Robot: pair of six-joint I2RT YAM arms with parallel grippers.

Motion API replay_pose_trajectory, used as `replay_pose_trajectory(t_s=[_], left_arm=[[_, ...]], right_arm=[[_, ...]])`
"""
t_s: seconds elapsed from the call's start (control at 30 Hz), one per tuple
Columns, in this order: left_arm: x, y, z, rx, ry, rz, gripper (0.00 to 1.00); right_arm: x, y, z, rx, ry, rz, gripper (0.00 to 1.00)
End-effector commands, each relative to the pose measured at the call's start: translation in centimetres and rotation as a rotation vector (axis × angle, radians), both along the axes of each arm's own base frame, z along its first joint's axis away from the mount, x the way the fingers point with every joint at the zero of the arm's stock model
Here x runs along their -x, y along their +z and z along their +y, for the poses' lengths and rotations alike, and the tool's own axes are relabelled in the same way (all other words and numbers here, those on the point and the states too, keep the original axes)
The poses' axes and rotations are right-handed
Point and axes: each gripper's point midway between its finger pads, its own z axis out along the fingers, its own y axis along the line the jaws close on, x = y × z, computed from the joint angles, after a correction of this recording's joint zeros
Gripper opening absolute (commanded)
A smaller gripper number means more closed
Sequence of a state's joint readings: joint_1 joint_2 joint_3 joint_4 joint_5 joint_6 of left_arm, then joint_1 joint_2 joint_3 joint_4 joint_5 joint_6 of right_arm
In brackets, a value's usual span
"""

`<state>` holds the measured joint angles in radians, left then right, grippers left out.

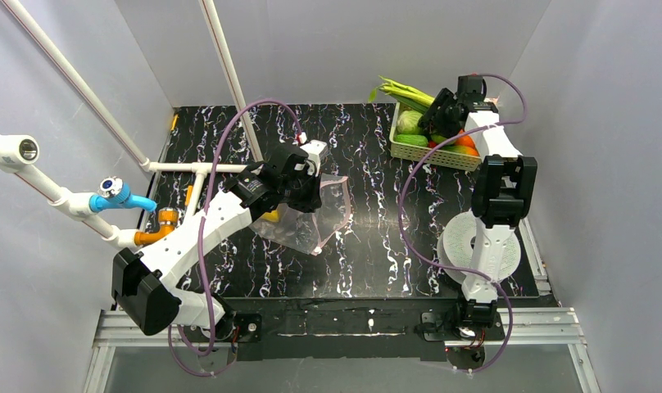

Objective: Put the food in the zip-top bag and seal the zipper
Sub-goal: Pick up the fake fruit from the bin.

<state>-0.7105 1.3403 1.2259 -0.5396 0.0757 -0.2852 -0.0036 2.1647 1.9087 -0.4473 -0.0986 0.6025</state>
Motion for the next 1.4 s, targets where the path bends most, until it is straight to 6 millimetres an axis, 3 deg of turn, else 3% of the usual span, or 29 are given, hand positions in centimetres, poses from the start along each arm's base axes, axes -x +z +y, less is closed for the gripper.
replay_pose_trajectory(t_s=[0.0,0.17,0.4,0.67,0.97,1.23,1.27,1.37], left_arm=[[0.1,2.3,0.0,0.042,-0.005,-0.045,0.00],[0.0,2.3,0.1,0.037,0.000,-0.049,0.00],[0.1,2.3,0.1,0.038,-0.002,-0.049,0.00],[0.0,2.1,0.2,0.032,0.003,-0.049,0.00],[0.1,2.1,0.0,0.037,0.001,-0.044,0.00],[0.0,1.9,-0.1,0.038,0.003,-0.038,0.00],[0.0,1.7,-0.1,0.038,0.002,-0.035,0.00],[0.0,1.4,-0.4,0.039,-0.002,-0.019,0.00]], right_arm=[[-1.6,1.4,-0.8,-0.072,-0.028,-0.038,0.72],[-2.2,0.8,-1.1,-0.092,-0.038,-0.030,0.62],[-2.3,1.1,-0.3,-0.124,0.005,-0.041,0.29],[-1.1,4.6,0.3,-0.142,0.040,-0.101,0.02],[1.9,10.0,0.9,-0.146,0.083,-0.203,0.01],[5.6,11.7,1.9,-0.184,0.129,-0.226,0.01],[6.6,11.8,2.2,-0.198,0.137,-0.227,0.01],[12.0,10.6,3.7,-0.252,0.178,-0.215,0.01]])
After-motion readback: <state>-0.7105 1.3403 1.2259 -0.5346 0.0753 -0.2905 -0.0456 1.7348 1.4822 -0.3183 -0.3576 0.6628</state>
